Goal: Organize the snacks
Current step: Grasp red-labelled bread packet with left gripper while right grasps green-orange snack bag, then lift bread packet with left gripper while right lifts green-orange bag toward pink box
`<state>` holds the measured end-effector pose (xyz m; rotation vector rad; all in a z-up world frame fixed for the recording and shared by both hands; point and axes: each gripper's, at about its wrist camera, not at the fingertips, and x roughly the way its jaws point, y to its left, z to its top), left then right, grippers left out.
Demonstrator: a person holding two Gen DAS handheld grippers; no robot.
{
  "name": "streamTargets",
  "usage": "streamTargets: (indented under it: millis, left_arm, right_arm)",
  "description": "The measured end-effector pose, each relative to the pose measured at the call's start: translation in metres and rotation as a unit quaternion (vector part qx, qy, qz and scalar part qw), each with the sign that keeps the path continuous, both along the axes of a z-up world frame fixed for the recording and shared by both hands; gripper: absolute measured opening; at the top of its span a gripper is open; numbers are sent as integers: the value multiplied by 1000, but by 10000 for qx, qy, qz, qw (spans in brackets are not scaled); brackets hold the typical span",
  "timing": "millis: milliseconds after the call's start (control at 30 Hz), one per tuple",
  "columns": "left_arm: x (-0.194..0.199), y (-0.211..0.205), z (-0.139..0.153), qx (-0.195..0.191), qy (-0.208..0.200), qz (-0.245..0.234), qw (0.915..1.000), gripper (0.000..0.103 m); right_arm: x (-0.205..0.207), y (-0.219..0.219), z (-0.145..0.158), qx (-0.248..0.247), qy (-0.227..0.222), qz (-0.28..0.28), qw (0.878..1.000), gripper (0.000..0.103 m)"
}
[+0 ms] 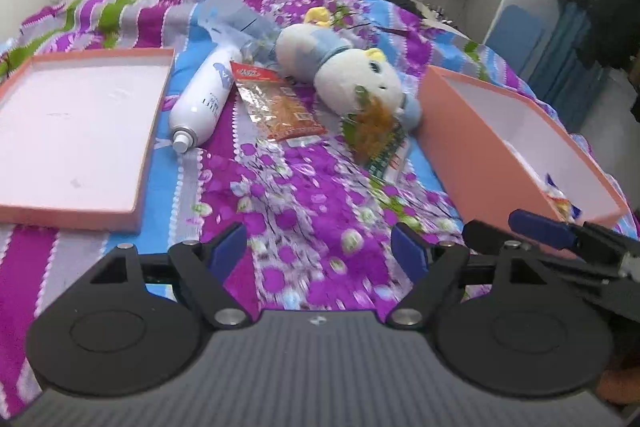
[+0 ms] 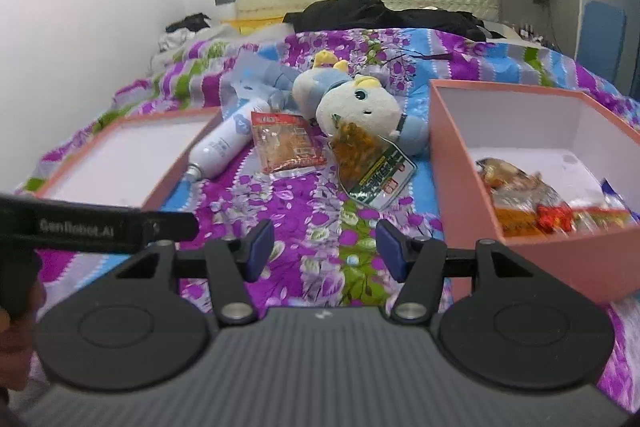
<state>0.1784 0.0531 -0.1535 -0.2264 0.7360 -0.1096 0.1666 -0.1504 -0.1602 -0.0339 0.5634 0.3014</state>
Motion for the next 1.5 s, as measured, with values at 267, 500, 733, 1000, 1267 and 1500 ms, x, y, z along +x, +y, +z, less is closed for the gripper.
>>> streamTargets:
  millis: [267, 500, 733, 1000, 1267, 1500]
  left_arm:
    - [128, 28, -38, -159, 195, 90, 9996, 83]
    - [207, 24, -61, -256, 539, -35, 9982, 83]
    - [258, 21, -80, -272, 847, 118, 9960, 84]
    - [288, 10, -95, -119, 855, 519, 9949, 84]
    - [291, -6, -104, 469, 741, 303, 9957, 83]
    - [281, -15, -103, 689, 545, -18, 9961, 51]
  right_arm:
    - [105, 34, -35, -540, 191, -22, 9984, 60]
    - [170, 43, -61, -943, 332, 46, 9950, 77]
    - [197, 58, -82, -1432, 338, 322, 9886, 77]
    - [206, 63, -94, -1756, -4, -196, 9843, 64]
    - [195, 46, -90, -1388, 120, -387, 9895, 37]
    - [189, 38, -86, -1276, 7, -352, 9912, 34]
